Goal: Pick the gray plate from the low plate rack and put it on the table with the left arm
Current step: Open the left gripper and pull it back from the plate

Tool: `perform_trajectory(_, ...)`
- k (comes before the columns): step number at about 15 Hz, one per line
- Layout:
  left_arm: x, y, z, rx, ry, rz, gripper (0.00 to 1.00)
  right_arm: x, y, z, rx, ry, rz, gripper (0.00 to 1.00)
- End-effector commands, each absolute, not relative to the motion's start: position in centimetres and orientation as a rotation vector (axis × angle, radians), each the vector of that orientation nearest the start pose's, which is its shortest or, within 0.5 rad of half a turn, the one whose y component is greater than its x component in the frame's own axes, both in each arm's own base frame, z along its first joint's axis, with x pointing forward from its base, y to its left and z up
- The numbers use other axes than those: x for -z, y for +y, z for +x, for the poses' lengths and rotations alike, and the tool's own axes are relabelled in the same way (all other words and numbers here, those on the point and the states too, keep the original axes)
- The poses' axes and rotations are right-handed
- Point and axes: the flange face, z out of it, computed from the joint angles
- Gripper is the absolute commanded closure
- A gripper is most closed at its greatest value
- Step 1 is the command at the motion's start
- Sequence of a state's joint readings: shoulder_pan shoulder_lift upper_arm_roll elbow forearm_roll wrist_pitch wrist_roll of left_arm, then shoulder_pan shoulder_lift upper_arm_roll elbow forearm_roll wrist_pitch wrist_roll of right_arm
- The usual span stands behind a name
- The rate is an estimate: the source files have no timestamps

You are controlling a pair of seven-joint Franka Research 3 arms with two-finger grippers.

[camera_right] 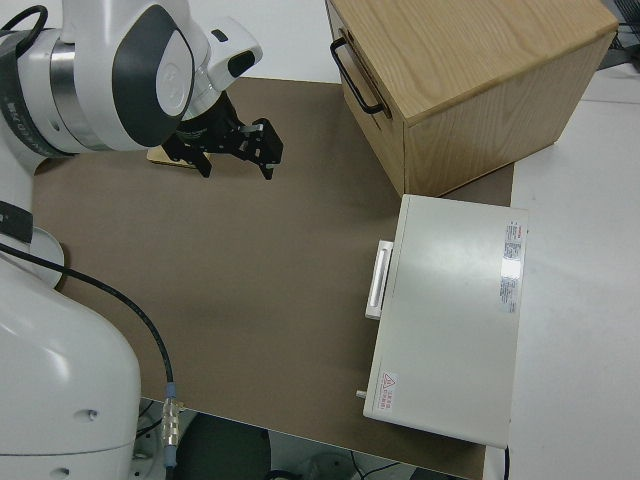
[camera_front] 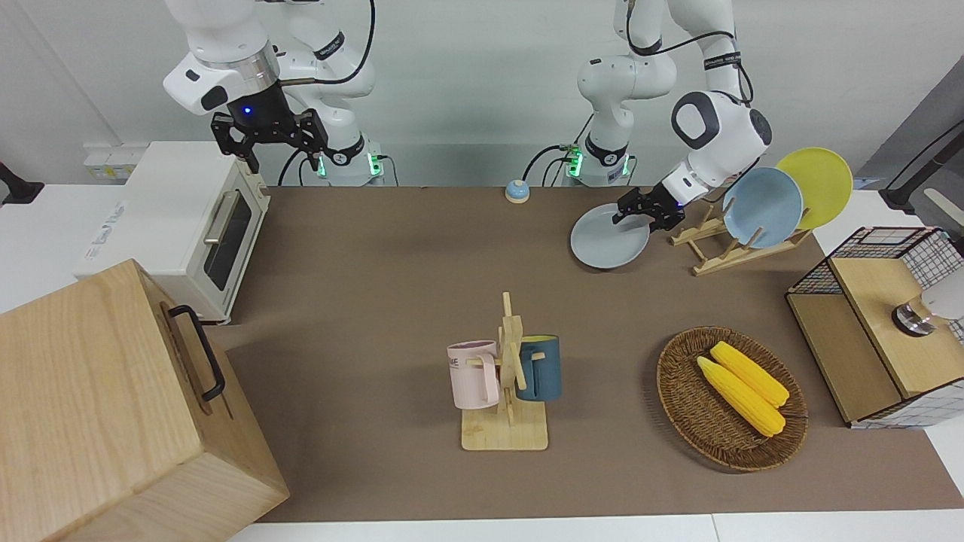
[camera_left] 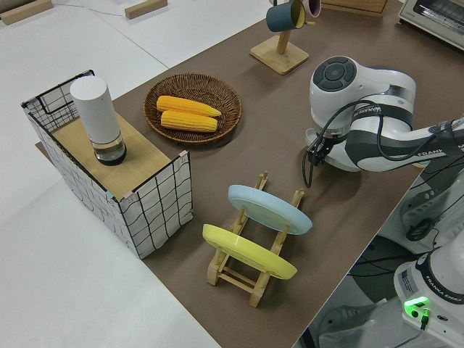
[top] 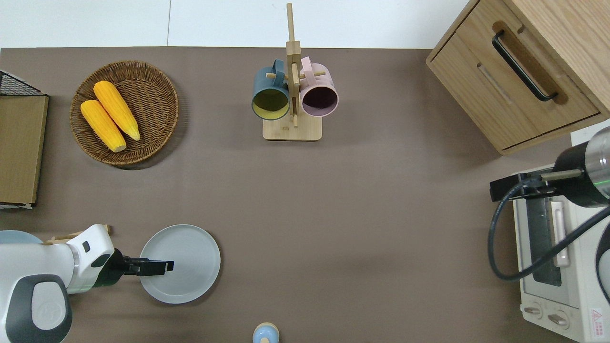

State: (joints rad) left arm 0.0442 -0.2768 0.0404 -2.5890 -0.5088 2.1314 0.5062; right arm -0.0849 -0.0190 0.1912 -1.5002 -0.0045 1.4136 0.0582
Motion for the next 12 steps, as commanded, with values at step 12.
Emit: perform_trajectory(12,-44.2,1.0,44.9,0.049,0.106,-3.291,0.0,-65.7,5.7,52.7,-0.116,-0.075,-3.147,0.011)
